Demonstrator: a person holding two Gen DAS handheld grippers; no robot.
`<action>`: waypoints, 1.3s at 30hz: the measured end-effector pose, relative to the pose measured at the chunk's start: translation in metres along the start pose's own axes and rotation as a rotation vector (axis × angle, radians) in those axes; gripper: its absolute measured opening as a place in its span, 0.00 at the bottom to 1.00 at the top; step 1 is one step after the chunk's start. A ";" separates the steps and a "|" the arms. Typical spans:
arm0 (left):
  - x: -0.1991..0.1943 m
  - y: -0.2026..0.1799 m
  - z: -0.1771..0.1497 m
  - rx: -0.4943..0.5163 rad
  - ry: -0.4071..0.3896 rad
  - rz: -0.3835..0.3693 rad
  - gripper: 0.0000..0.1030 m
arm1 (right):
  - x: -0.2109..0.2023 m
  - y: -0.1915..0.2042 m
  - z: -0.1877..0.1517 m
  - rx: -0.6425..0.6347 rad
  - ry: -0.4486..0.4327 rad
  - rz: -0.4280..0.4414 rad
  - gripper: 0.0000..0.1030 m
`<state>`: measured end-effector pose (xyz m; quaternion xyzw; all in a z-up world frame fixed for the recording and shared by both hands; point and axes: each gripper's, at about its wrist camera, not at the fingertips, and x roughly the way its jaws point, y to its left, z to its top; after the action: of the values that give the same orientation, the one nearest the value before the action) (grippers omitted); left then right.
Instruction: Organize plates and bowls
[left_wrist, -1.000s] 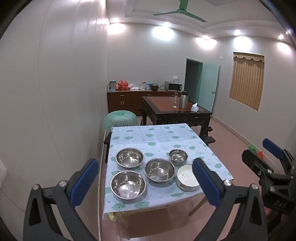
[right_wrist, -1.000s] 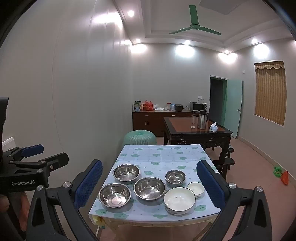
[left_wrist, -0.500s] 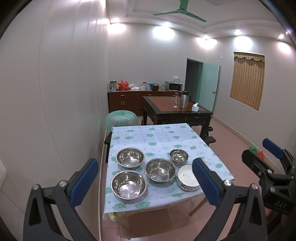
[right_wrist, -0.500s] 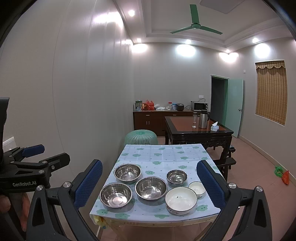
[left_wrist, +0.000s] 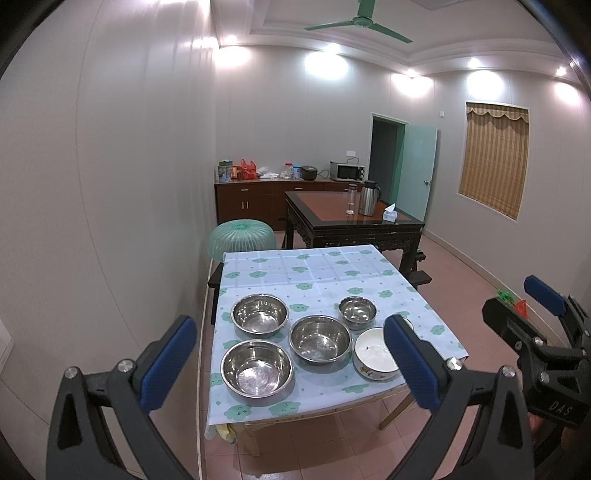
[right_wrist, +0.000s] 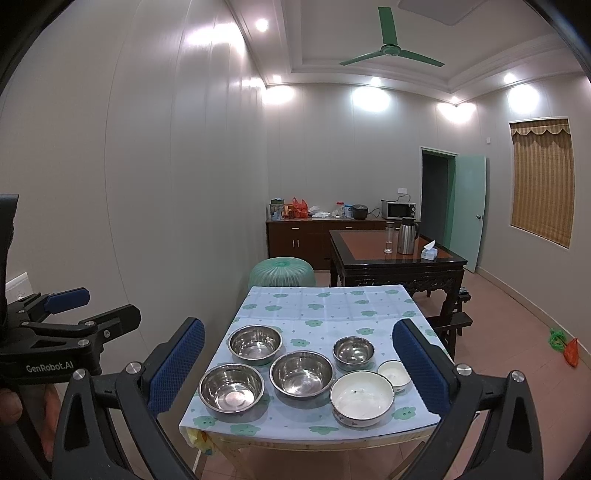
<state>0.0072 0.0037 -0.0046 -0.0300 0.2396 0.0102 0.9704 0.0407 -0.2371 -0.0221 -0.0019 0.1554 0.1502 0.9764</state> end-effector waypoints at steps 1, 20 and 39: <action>0.001 0.000 -0.001 0.000 0.001 0.000 1.00 | 0.000 0.000 0.000 0.002 0.000 0.002 1.00; 0.007 0.001 -0.003 0.003 0.006 0.000 1.00 | 0.006 -0.002 -0.001 0.006 0.012 0.001 1.00; 0.035 -0.003 -0.001 0.012 0.034 0.009 1.00 | 0.023 -0.008 -0.002 0.014 0.037 0.006 1.00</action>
<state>0.0377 0.0006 -0.0216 -0.0231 0.2561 0.0124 0.9663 0.0637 -0.2379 -0.0310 0.0029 0.1743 0.1519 0.9729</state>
